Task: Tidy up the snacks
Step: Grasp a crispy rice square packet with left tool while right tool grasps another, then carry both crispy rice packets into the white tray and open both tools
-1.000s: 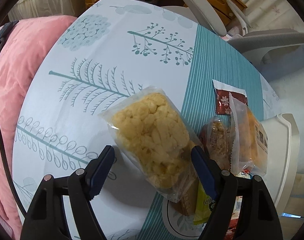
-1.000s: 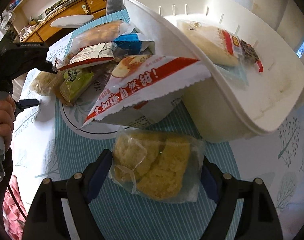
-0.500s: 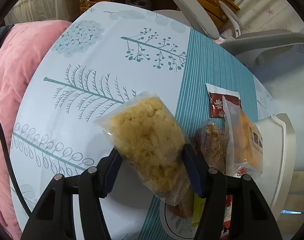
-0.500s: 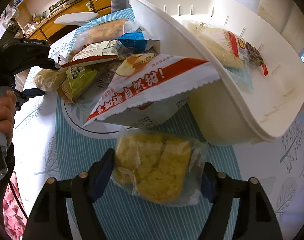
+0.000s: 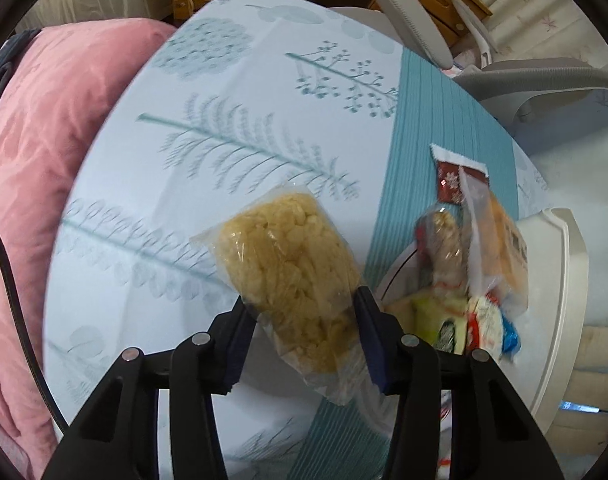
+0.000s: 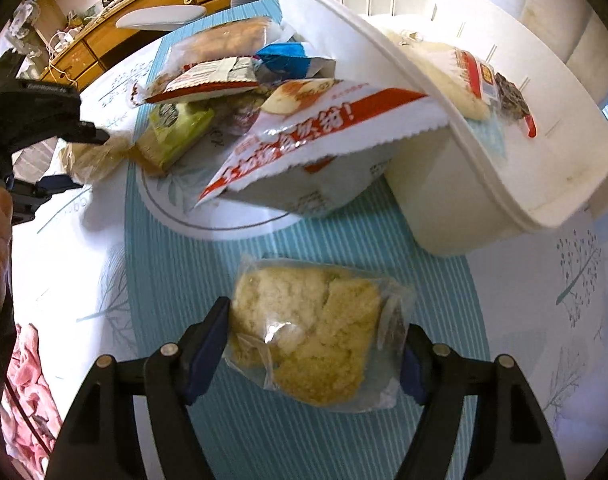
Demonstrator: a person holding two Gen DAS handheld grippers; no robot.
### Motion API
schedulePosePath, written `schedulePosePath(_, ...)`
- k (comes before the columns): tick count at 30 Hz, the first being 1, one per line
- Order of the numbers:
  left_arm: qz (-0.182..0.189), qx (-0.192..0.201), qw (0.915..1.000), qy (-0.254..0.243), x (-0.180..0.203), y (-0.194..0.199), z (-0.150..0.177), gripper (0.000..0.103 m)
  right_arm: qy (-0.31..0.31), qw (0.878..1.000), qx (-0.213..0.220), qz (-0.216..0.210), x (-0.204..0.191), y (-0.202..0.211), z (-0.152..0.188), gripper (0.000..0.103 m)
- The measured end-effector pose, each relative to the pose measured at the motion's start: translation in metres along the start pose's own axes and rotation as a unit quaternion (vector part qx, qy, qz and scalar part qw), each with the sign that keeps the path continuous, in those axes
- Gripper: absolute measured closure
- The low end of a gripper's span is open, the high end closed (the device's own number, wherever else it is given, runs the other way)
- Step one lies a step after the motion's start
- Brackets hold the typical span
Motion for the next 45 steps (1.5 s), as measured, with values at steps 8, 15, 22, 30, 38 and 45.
schedulePosePath(8, -0.005, -0.019, 0.9997, -0.014, -0.037, 0.042, 0.035, 0.056, 0.014, 1.0, 0.013, -0.024, -0.018, 0.029, 0.005, 0.03)
schedulePosePath(15, 0.012, -0.018, 0.9982, -0.056, -0.048, 0.097, 0.072, 0.056, 0.029, 0.998, 0.048, -0.043, -0.03, 0.067, 0.003, 0.03)
schedulePosePath(22, 0.04, -0.016, 0.9949, -0.092, -0.044, 0.14, 0.106, 0.056, 0.035, 0.994, 0.084, -0.054, -0.024, 0.103, 0.009, 0.03)
schedulePosePath(30, 0.078, 0.014, 0.9884, -0.129, -0.017, 0.178, 0.133, 0.056, 0.032, 0.989, 0.127, -0.074, 0.012, 0.141, 0.007, 0.03)
schedulePosePath(38, 0.119, 0.042, 0.9832, -0.132, 0.028, 0.2, 0.164, 0.056, 0.033, 0.984, 0.146, -0.1, 0.063, 0.158, -0.005, 0.03)
schedulePosePath(45, 0.143, 0.056, 0.9779, -0.142, 0.075, 0.201, 0.196, 0.056, 0.049, 0.98, 0.16, -0.105, 0.11, 0.167, -0.022, 0.03)
Point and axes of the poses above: each gripper's, at about its wrist camera, not at the fingertips, and y roughly against the way its jaws point, x to its right, z to its underside, the point moved 3 cm from there along -y, roughly the way its jaws point, and after that the axes turned 11 degrees about y, right-handed, at the moved point
